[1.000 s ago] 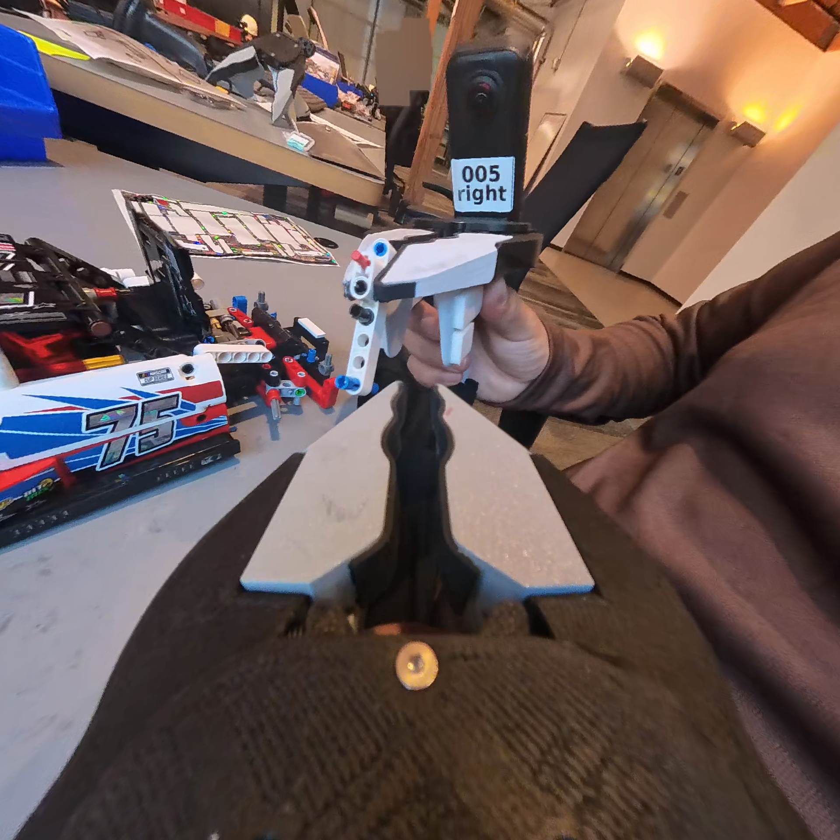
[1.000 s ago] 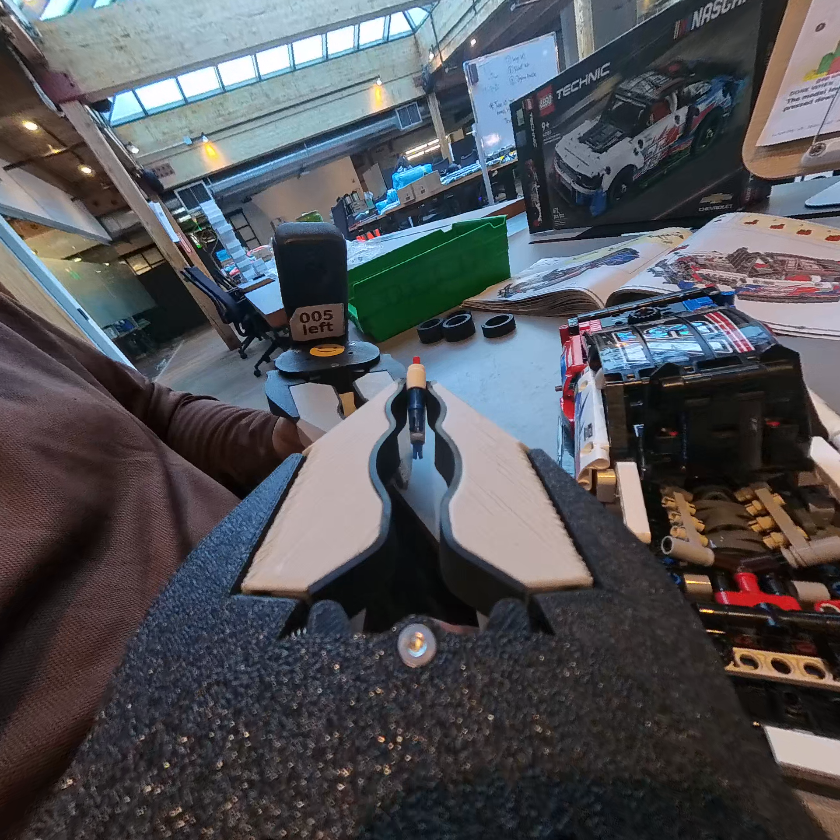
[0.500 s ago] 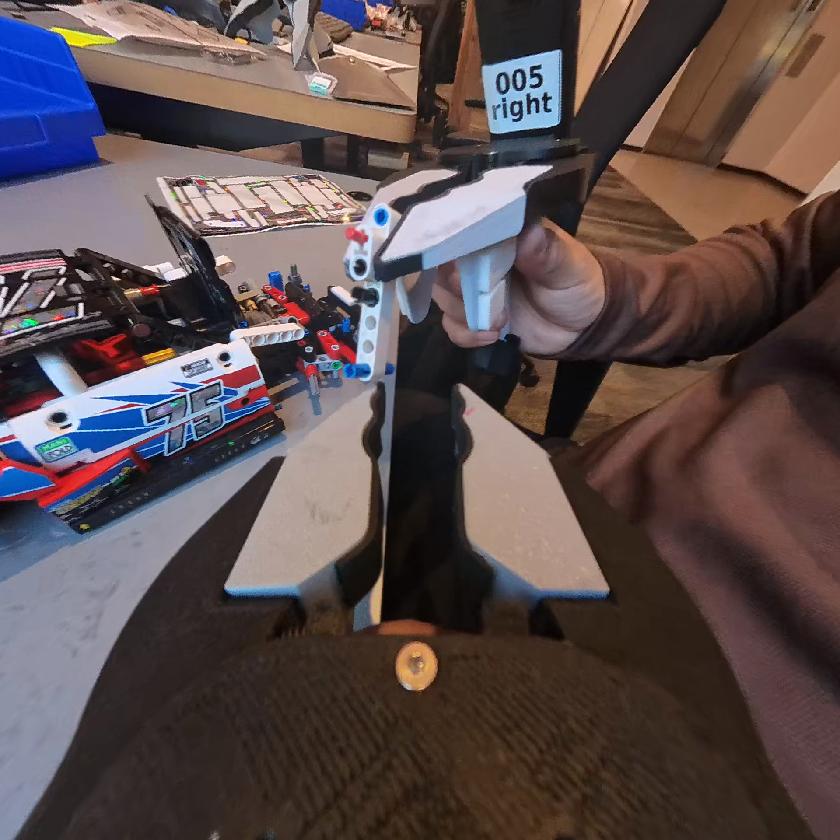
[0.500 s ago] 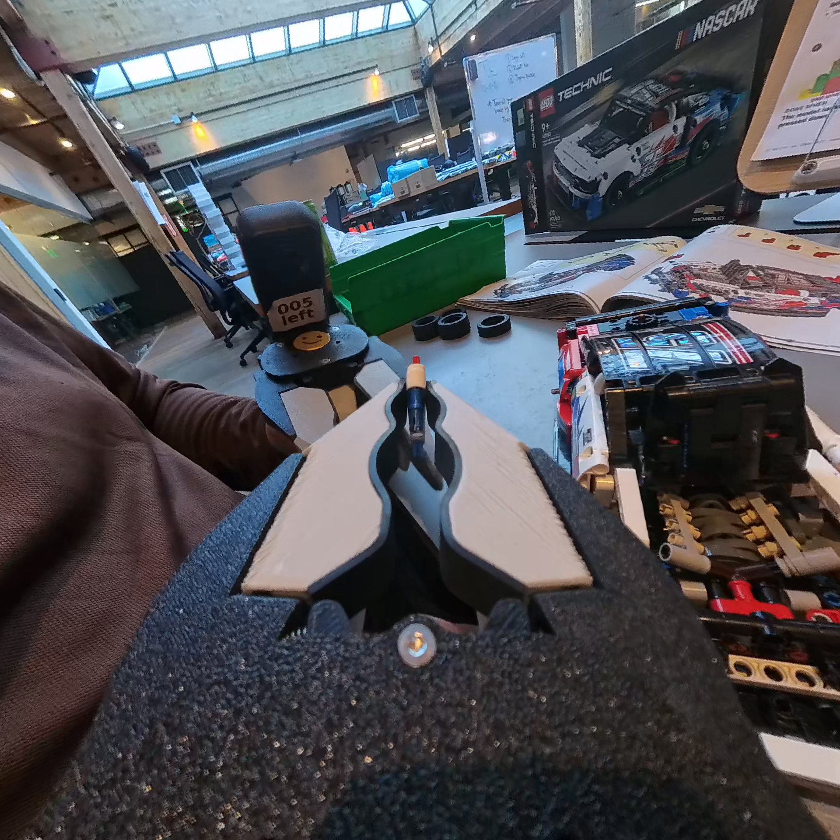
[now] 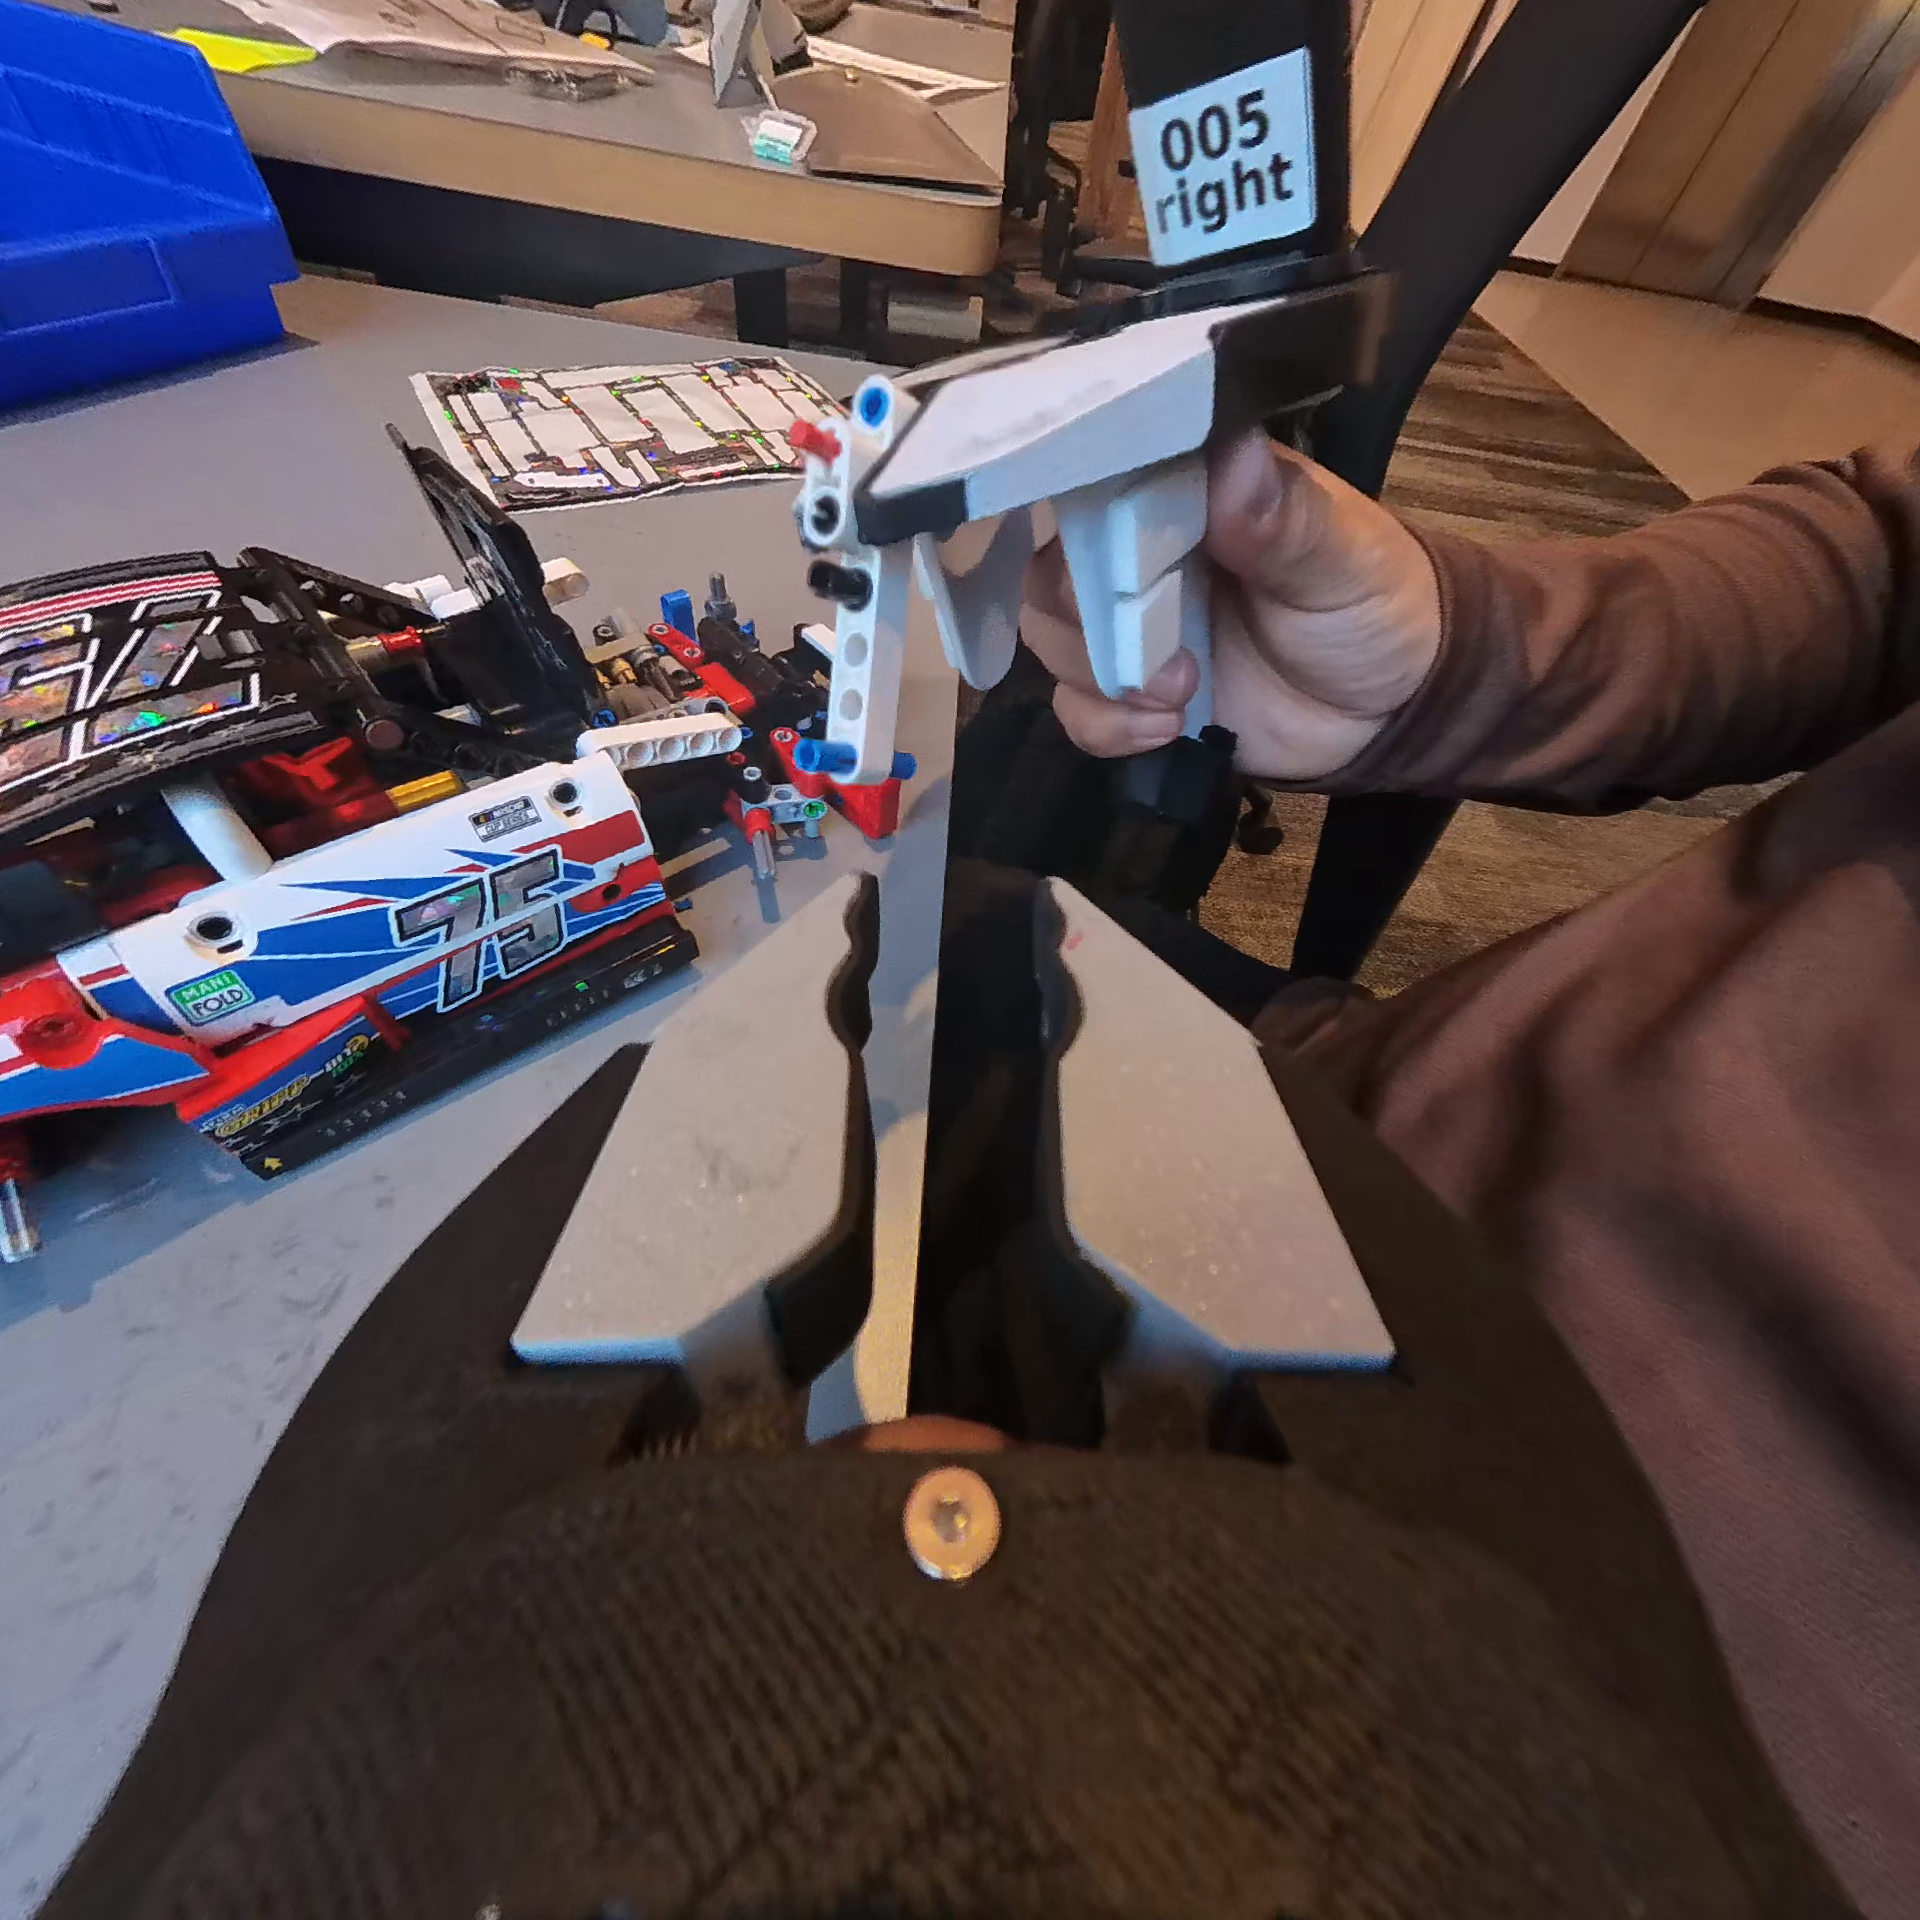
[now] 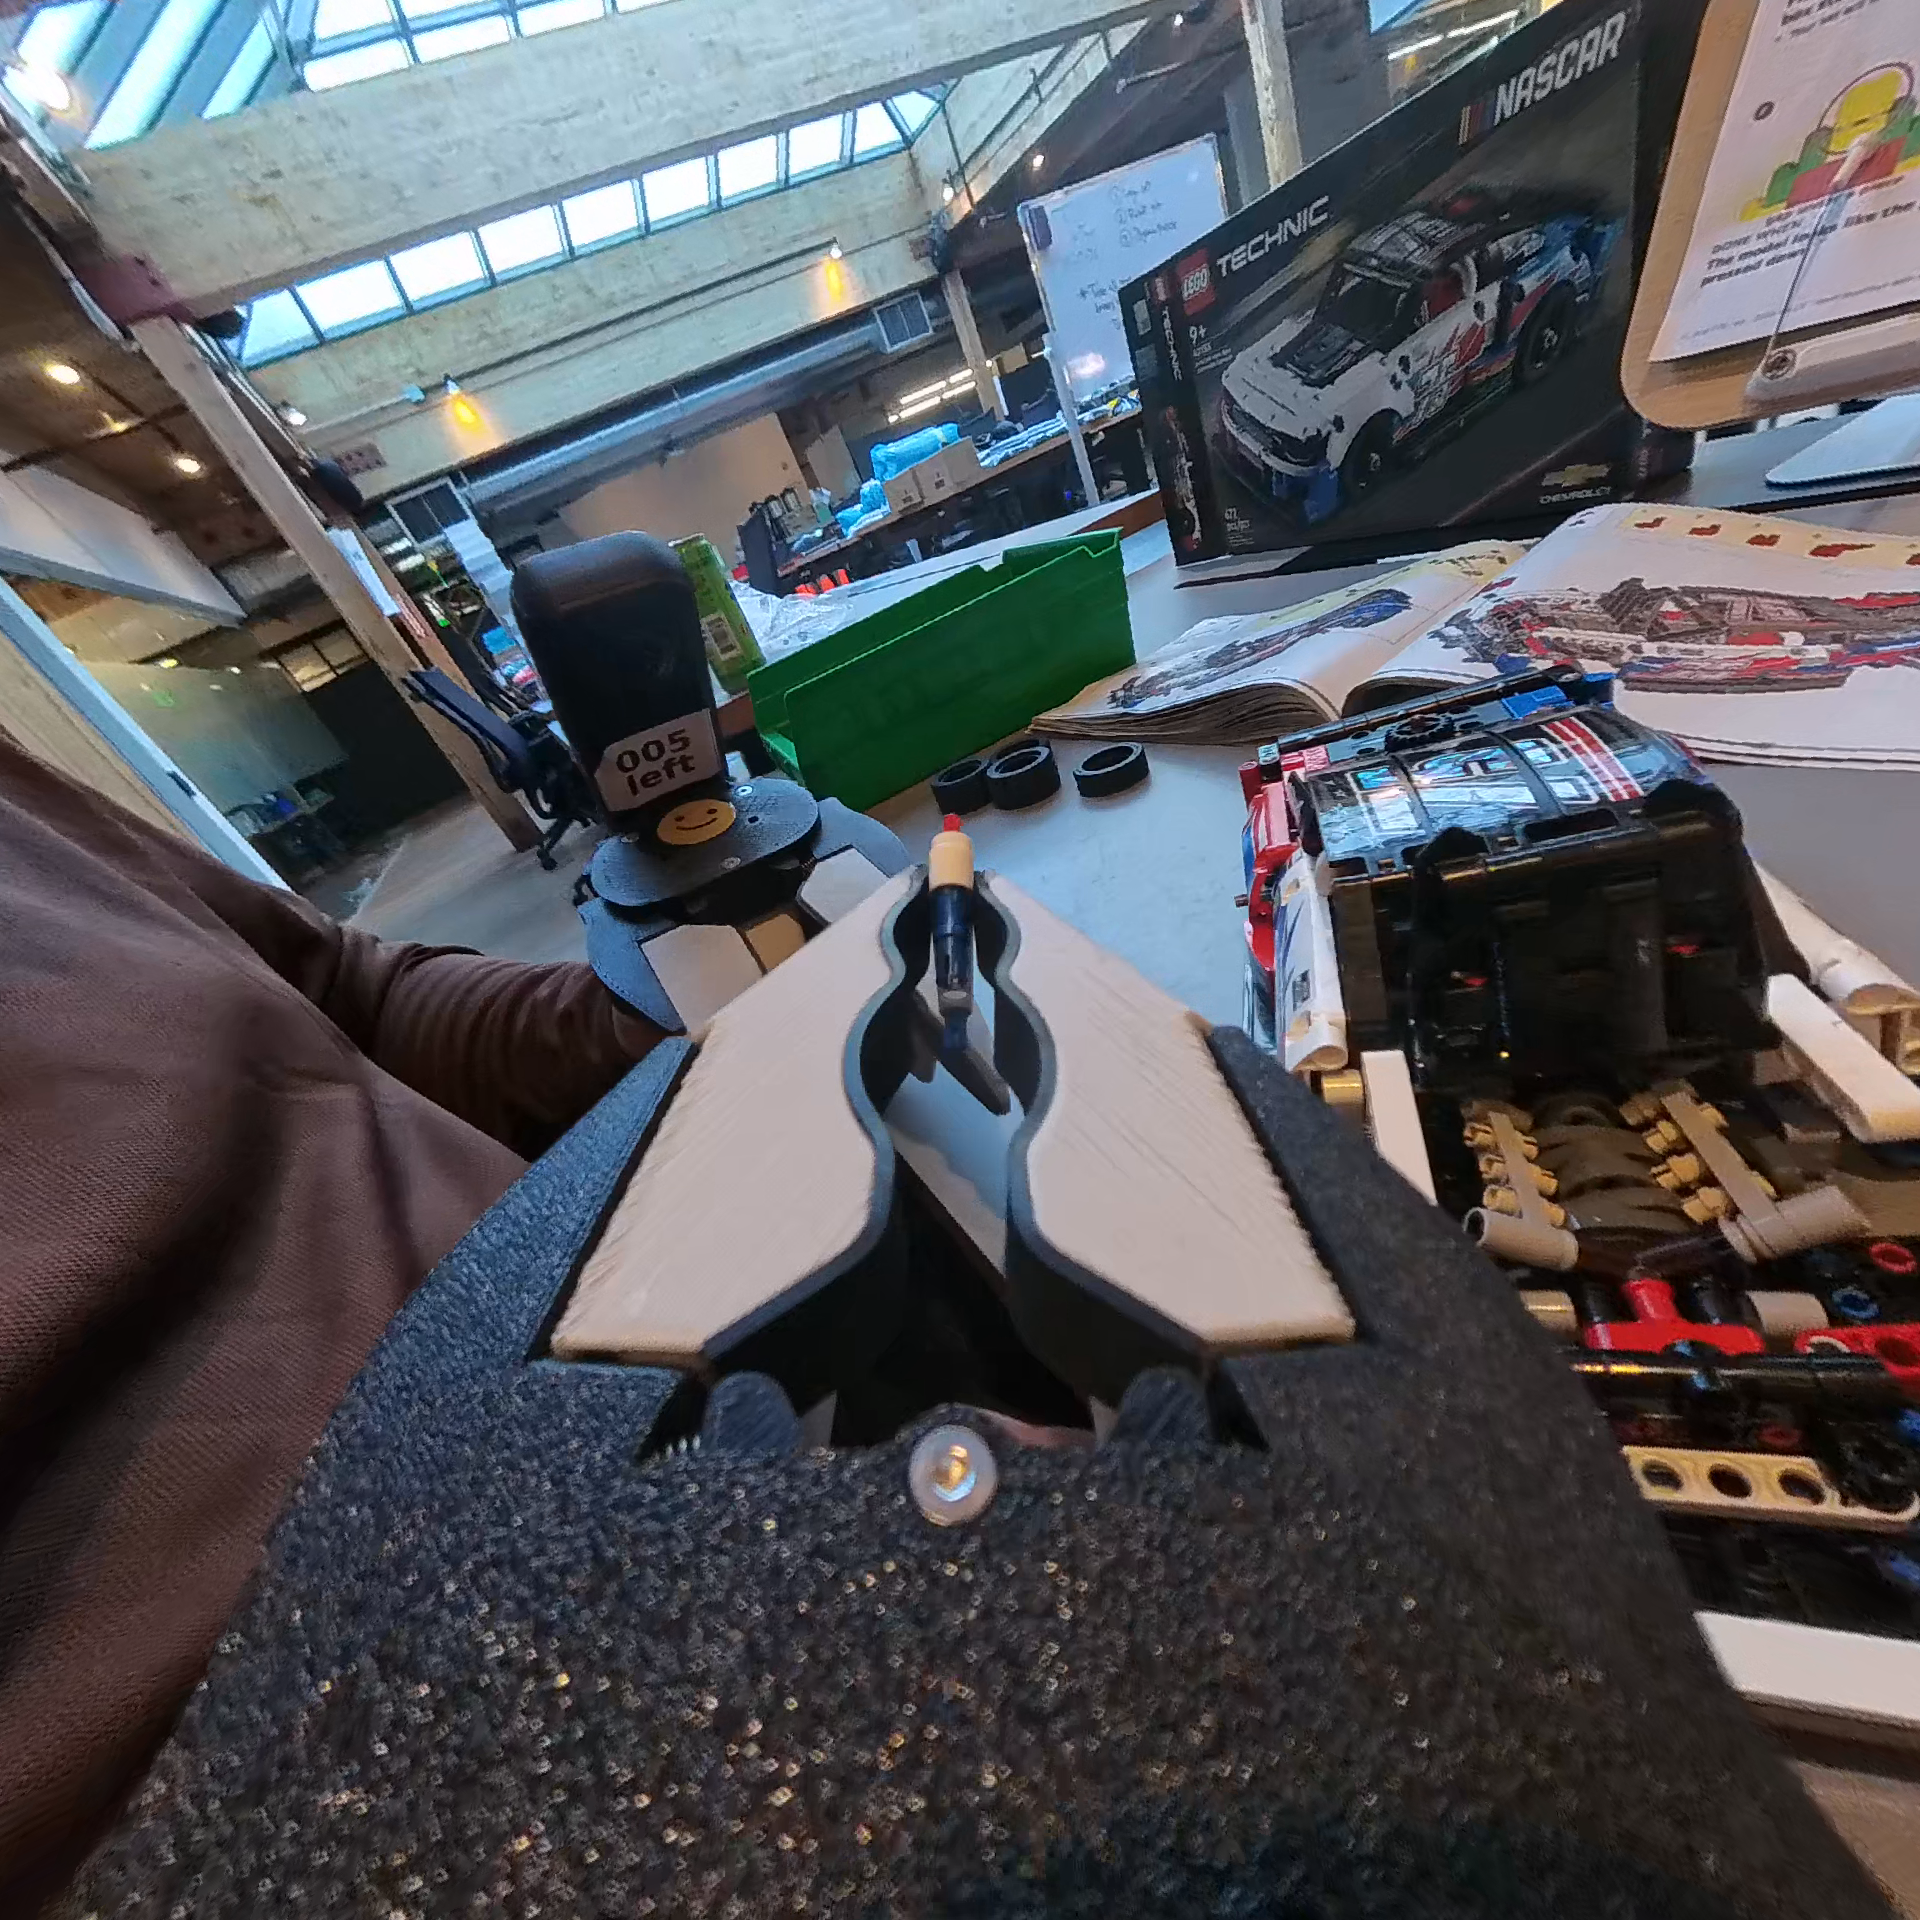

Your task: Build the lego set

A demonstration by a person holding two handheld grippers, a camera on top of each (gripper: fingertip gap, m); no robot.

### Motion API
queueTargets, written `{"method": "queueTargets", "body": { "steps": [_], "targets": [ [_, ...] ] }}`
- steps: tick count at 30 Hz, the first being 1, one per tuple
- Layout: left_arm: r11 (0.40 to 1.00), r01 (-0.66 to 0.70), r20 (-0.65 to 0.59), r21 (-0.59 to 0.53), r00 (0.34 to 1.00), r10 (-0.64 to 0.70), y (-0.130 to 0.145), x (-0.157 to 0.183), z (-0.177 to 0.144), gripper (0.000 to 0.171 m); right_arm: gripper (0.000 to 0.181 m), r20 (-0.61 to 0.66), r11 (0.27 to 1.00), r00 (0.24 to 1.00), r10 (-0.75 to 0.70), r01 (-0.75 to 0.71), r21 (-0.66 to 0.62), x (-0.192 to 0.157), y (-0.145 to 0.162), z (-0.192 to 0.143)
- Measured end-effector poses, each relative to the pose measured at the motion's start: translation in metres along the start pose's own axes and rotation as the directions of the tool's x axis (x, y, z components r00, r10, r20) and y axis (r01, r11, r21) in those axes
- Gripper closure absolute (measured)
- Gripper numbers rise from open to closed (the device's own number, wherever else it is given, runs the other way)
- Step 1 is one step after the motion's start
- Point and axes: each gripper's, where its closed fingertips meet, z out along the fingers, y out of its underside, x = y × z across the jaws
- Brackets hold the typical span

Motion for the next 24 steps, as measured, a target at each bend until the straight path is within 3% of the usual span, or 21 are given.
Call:
{"method": "queueTargets", "body": {
  "steps": [11, 16, 24],
  "targets": [
    [0.991, 0.111, -0.038, 0.072, 0.993, -0.108, -0.017, -0.002, 0.000, 0.148, 0.175, 0.024, 0.998, 0.998, 0.063, -0.063, 0.006, 0.001, 0.001, 0.001],
    [0.978, 0.180, -0.061, 0.108, 0.983, -0.174, -0.021, -0.007, -0.004, 0.167, 0.174, 0.041, 0.998, 0.998, 0.055, -0.055, 0.014, -0.003, -0.001, 0.001],
    [0.953, 0.261, -0.153, 0.155, 0.959, -0.238, -0.030, -0.005, -0.009, 0.155, 0.173, 0.058, 0.998, 0.996, 0.064, -0.065, 0.008, -0.006, 0.000, 0.000]
  ]
}}
